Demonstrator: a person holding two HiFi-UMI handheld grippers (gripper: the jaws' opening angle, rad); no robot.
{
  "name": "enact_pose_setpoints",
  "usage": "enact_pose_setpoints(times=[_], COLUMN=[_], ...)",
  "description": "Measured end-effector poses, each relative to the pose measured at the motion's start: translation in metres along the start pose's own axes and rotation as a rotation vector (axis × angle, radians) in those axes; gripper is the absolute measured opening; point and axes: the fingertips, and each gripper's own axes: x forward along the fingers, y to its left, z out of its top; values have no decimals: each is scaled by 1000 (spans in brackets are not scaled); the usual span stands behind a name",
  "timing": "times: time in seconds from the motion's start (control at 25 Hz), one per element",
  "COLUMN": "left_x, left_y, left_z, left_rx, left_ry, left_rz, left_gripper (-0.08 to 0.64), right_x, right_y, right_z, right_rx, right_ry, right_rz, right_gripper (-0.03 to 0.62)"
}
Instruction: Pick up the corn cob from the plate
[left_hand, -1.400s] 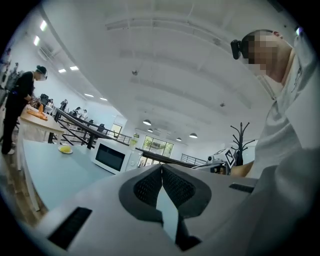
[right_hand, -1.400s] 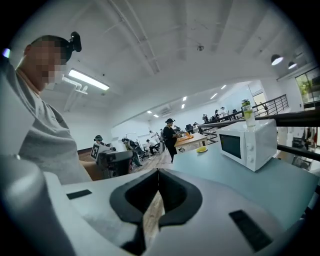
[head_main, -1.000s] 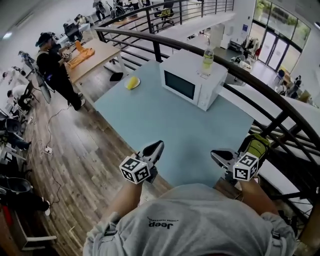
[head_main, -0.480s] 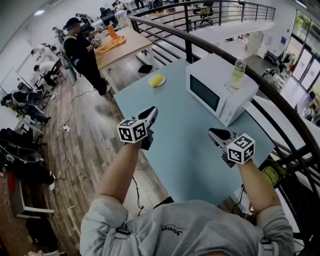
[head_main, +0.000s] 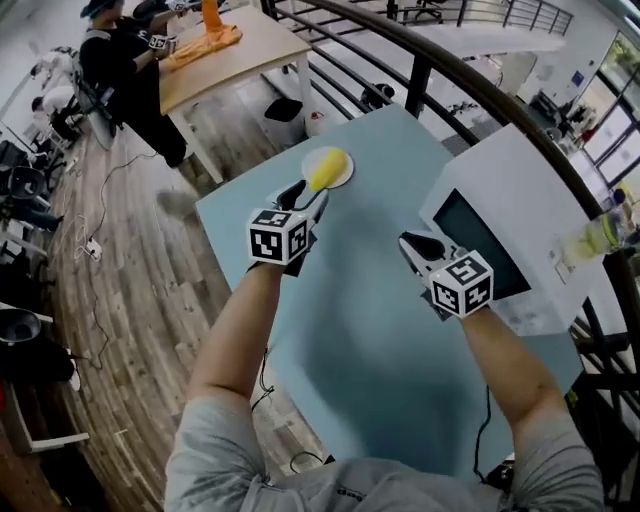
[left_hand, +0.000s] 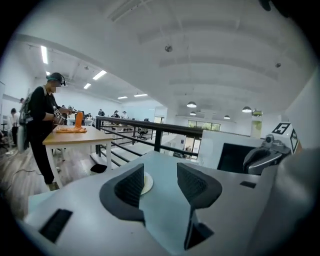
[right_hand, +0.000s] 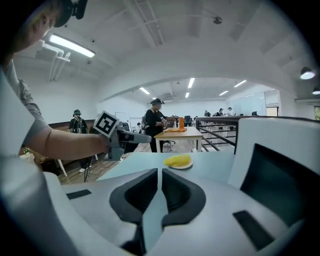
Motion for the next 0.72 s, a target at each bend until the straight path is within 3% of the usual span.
enact_pose_setpoints(times=[0.16, 0.36, 0.52, 0.72], left_x=[80, 154, 184, 198], left_y=[38, 74, 77, 72], left_z=[-42, -66, -74, -82], left_rx=[76, 178, 216, 204], left_ry=[157, 325, 421, 507], left_rz=[15, 28, -6, -25], left_gripper=[260, 311, 321, 321], right_x=[68, 121, 145, 154], right_y=[-26, -42, -56, -64], right_z=[-4, -9, -11, -16], right_rx=[-39, -94, -105, -87], right_ry=[34, 32, 18, 17], right_rz=[11, 44, 30, 31], right_gripper=[18, 20, 20, 18])
